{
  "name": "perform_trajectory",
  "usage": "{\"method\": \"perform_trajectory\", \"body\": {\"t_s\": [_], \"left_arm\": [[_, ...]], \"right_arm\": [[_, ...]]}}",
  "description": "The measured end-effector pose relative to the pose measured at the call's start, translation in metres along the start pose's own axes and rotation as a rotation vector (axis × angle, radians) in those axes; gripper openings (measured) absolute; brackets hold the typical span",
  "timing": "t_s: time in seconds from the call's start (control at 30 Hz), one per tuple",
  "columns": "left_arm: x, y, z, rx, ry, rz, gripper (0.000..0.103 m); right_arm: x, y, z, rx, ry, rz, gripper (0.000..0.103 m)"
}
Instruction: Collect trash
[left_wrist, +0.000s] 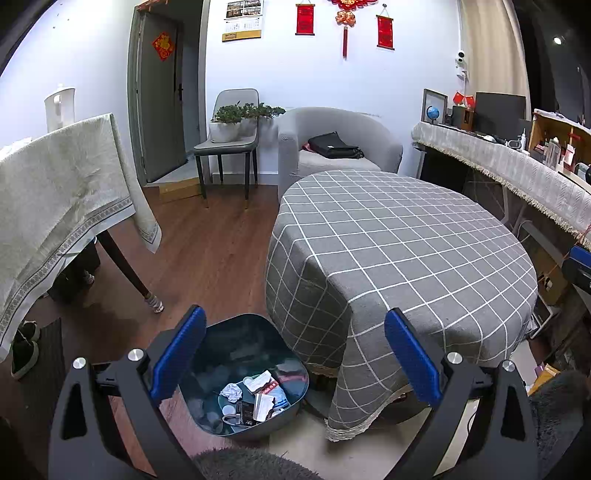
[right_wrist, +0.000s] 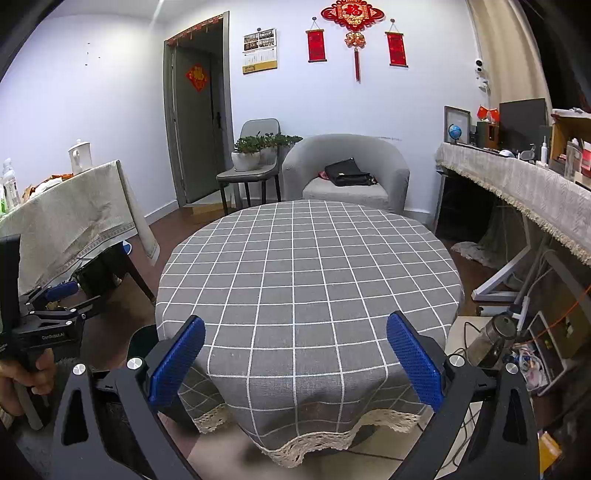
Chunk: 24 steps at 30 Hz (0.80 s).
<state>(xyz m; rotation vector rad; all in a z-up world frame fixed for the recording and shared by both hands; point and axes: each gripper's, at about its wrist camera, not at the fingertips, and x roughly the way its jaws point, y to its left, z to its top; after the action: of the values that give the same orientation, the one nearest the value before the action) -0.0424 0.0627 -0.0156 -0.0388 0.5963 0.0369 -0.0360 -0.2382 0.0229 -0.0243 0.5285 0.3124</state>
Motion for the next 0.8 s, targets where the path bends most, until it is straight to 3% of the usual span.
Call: {"method": "perform_trajectory", "body": {"t_s": [0.8], "left_arm": [[0.0018,0.0029,-0.0002,-0.005,0.007,0.005,0.099]], "right_arm": [[0.0000,-0.0012,-0.0005,0.004,0.004,0.001,0.099]]}}
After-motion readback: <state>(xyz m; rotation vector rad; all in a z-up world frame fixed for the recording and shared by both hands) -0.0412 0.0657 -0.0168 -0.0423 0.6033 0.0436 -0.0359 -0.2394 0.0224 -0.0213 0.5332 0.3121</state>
